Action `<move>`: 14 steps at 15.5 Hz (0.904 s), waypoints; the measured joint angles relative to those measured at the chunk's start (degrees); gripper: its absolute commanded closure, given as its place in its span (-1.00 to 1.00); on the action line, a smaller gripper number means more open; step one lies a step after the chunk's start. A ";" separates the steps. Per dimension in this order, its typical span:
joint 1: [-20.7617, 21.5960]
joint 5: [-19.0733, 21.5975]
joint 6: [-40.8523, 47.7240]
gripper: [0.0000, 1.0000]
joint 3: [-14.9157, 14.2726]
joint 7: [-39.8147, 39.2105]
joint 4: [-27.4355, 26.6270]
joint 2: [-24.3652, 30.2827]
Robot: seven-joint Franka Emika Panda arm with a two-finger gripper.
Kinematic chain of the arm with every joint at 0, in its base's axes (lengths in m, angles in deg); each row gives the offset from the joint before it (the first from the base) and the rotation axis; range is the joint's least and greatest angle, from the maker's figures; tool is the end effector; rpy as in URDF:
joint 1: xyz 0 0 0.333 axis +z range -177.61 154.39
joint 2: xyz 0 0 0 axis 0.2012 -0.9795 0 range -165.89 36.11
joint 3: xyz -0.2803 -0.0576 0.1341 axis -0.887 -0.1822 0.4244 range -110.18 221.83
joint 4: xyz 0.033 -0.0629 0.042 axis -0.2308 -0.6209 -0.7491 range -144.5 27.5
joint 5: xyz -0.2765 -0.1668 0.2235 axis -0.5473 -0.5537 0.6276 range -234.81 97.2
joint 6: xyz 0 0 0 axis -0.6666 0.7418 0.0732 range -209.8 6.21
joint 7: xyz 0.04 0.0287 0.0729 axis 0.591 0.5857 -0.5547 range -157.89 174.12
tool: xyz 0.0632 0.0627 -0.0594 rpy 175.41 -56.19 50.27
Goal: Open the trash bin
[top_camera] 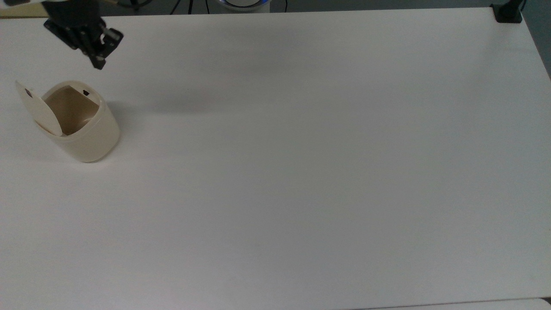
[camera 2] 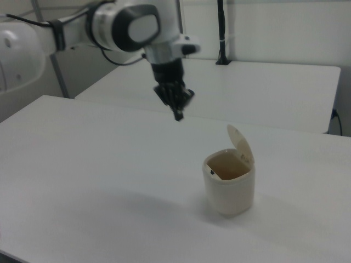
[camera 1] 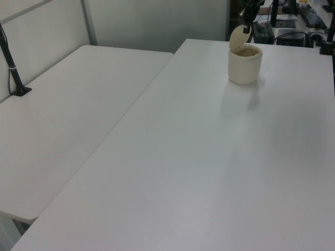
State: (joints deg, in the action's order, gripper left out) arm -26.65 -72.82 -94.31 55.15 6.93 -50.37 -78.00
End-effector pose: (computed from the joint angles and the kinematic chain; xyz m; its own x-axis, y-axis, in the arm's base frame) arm 0.6125 -0.1780 0.5714 0.9681 -0.2384 0.0772 -0.2440 -0.9670 0.0740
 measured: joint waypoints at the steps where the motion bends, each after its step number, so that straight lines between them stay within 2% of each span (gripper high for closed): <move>1: 1.95 0.00 1.50 1.00 0.07 0.00 0.07 1.42; 4: 7.00 -0.01 6.26 1.00 0.23 -0.27 0.08 5.15; 9: 12.95 0.00 10.35 1.00 0.30 -0.78 -1.16 8.80; 10: 14.00 0.00 10.35 0.79 0.32 -0.78 -2.09 9.25; 11: 14.82 0.00 10.35 0.22 0.32 -0.78 -3.04 9.60; 12: 15.34 0.00 10.35 -0.47 0.32 -0.78 -3.74 9.79; 13: 15.58 0.00 10.35 -0.78 0.32 -0.78 -4.26 9.88; 14: 15.65 0.00 10.35 -1.00 0.32 -0.78 -4.56 9.90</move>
State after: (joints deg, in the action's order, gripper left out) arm -11.00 -72.83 -83.95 55.46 6.15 -54.93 -68.10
